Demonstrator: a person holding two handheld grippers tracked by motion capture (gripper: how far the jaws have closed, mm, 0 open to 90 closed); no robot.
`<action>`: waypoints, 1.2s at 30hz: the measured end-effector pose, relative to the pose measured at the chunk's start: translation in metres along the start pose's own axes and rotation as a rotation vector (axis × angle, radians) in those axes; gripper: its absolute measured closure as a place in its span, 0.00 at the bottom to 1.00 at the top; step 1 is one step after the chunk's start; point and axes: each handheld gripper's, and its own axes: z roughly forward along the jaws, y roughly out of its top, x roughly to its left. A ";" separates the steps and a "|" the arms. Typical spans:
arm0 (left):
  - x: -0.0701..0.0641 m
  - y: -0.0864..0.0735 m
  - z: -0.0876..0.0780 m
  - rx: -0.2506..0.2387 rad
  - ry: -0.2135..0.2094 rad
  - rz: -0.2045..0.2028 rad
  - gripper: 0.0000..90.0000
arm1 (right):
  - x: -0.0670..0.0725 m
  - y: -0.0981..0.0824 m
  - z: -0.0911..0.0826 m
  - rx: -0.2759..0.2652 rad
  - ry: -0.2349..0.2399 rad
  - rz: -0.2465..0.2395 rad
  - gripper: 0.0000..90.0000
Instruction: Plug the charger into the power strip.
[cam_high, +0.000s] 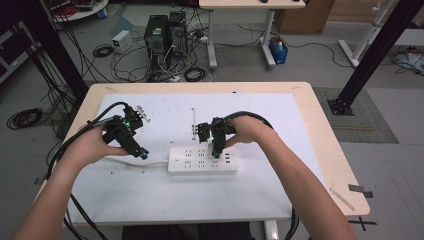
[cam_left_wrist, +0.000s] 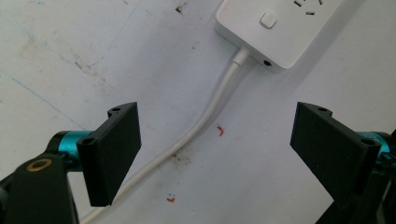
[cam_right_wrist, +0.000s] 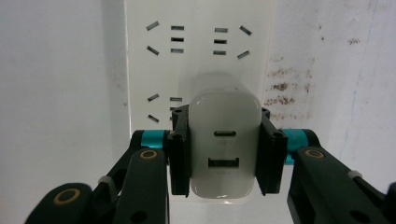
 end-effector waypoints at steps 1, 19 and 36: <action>0.000 0.000 0.000 0.000 -0.001 -0.002 0.18 | 0.000 0.000 0.001 -0.005 -0.003 0.001 0.70; -0.002 0.000 -0.007 -0.033 0.014 -0.004 0.18 | -0.002 0.000 0.001 0.018 0.009 0.021 0.49; 0.013 0.009 -0.008 -0.029 0.003 0.036 0.18 | 0.004 -0.177 -0.090 -0.319 0.051 1.251 0.23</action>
